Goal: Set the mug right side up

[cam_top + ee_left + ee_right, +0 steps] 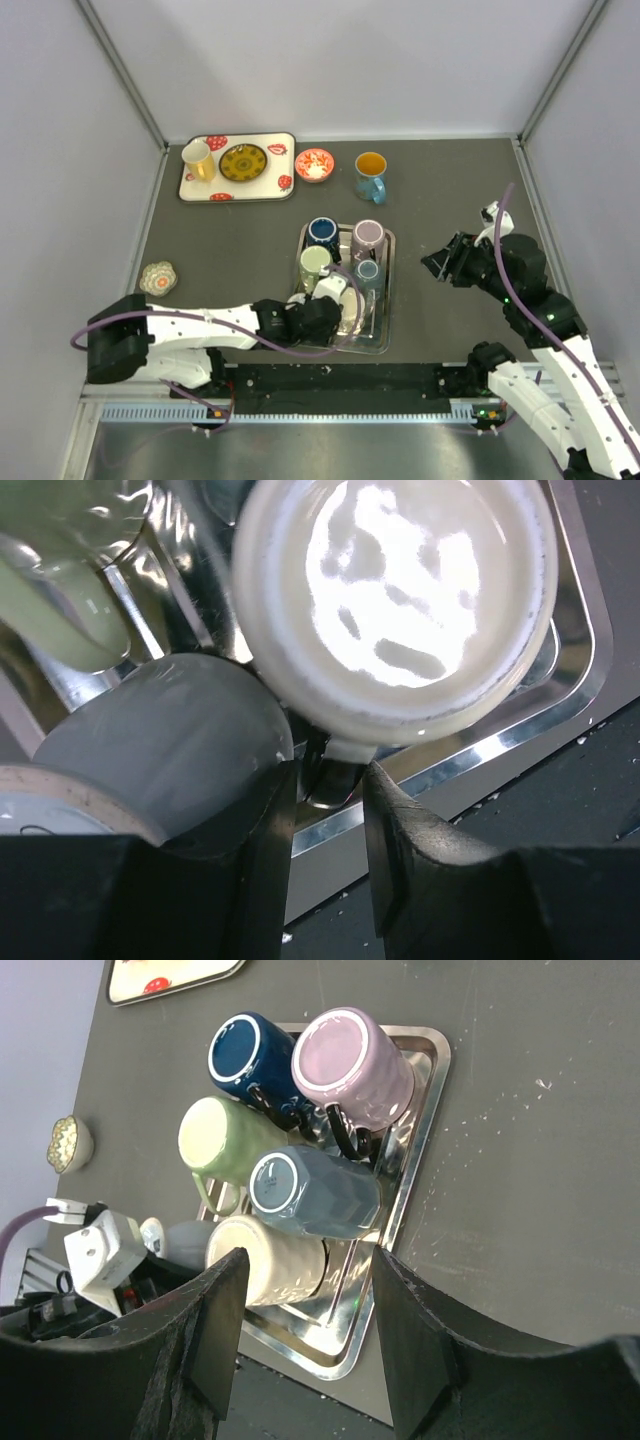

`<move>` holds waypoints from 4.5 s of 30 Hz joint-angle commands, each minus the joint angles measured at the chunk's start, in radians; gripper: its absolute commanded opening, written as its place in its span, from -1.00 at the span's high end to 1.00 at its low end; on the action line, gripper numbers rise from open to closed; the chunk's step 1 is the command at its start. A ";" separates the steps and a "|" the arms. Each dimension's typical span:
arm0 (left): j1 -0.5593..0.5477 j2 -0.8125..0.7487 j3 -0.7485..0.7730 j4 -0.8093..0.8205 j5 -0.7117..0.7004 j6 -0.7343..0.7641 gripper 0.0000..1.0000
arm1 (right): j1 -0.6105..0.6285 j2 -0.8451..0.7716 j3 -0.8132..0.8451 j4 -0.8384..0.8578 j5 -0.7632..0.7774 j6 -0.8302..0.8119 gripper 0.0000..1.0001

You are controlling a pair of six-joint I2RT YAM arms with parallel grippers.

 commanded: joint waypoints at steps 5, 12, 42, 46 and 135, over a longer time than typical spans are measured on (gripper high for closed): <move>-0.028 -0.162 0.036 -0.130 -0.044 0.024 0.14 | 0.008 0.017 0.019 0.045 0.000 0.003 -0.07; -0.038 -0.235 0.044 -0.108 -0.014 0.064 0.10 | 0.008 0.025 0.019 0.051 -0.004 0.004 -0.07; 0.406 -0.639 0.173 -0.147 -0.156 0.188 -0.87 | 0.009 1.048 0.718 0.258 0.201 -0.252 -0.98; 0.498 -0.643 0.156 -0.105 -0.110 0.206 -0.88 | 0.009 1.204 0.883 0.158 0.247 -0.368 -0.98; 0.589 -0.512 0.032 0.033 0.146 0.067 -0.75 | 0.014 1.231 0.984 0.180 0.375 -0.369 1.00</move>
